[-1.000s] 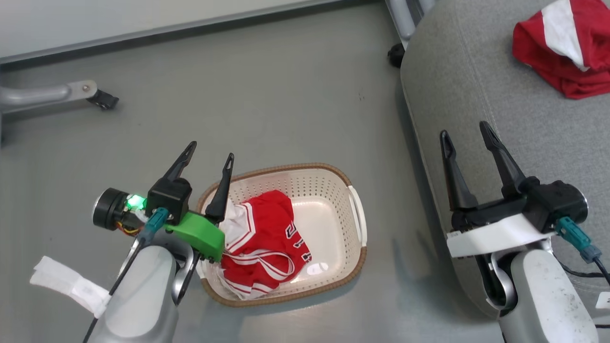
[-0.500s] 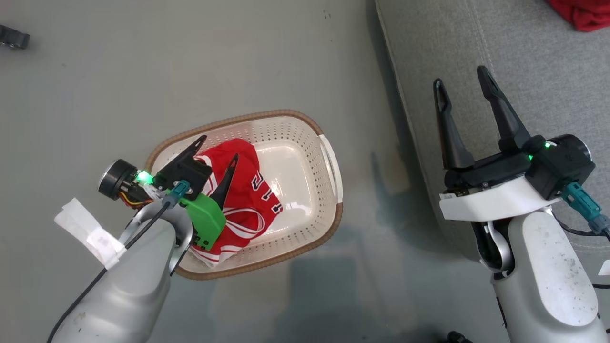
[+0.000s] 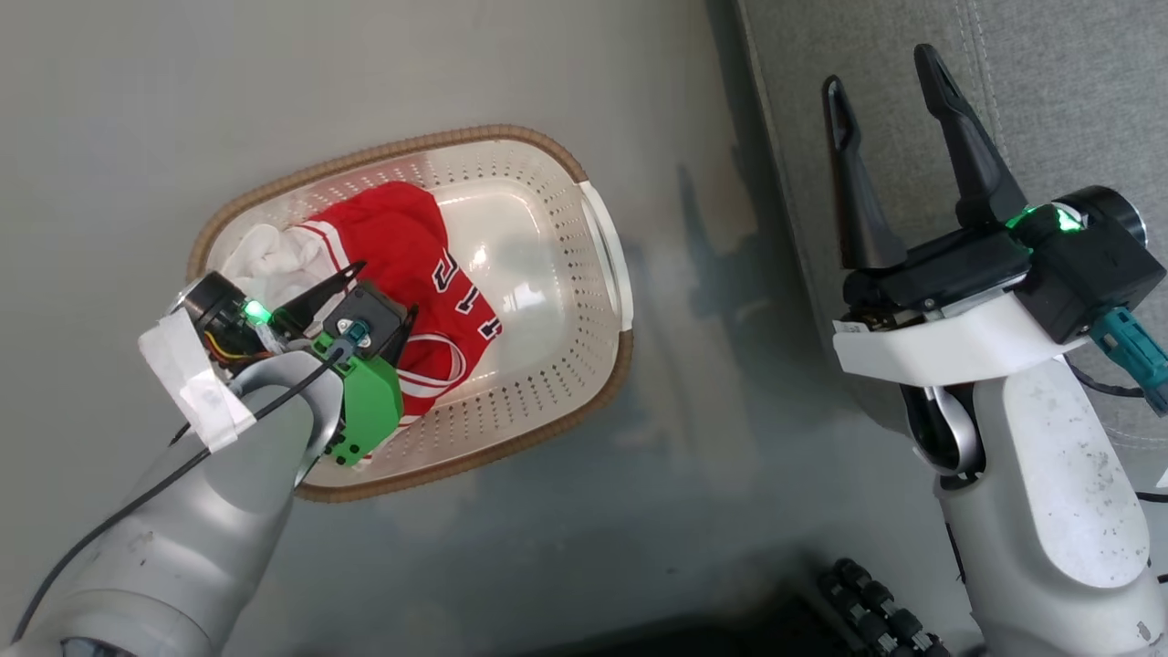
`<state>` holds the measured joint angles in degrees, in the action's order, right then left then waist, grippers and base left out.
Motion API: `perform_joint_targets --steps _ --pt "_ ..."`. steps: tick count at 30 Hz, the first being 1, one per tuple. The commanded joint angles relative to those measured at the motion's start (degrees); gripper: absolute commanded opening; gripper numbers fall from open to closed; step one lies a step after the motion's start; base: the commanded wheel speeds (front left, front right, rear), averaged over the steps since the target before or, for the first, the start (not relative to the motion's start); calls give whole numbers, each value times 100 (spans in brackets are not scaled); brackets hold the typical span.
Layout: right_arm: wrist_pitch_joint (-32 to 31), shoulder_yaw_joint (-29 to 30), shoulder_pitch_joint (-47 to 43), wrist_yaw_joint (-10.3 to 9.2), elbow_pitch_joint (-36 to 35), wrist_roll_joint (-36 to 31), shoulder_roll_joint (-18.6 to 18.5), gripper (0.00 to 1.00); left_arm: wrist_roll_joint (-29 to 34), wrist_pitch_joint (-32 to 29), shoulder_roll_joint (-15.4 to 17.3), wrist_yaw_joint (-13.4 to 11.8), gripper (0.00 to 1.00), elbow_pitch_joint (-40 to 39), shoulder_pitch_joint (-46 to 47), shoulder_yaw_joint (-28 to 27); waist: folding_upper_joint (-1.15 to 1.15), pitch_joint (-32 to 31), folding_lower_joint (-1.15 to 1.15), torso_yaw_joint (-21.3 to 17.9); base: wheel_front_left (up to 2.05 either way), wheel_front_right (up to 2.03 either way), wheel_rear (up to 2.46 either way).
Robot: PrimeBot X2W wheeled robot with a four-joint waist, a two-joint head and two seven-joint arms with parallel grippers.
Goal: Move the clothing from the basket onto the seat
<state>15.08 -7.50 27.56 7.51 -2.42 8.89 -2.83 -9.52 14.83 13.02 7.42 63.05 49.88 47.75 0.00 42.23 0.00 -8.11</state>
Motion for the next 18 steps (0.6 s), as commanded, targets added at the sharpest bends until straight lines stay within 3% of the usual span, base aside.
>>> perform_joint_targets --steps 1,18 --pt "14 -10 85 -4 -50 -41 -12 100 24 -18 47 4 100 120 198 120 0 355 0 -119 0 0 0" --pt "14 -36 224 -4 -395 -211 -13 100 106 -736 358 -3 100 941 1092 1714 0 1188 0 -193 0 0 0"
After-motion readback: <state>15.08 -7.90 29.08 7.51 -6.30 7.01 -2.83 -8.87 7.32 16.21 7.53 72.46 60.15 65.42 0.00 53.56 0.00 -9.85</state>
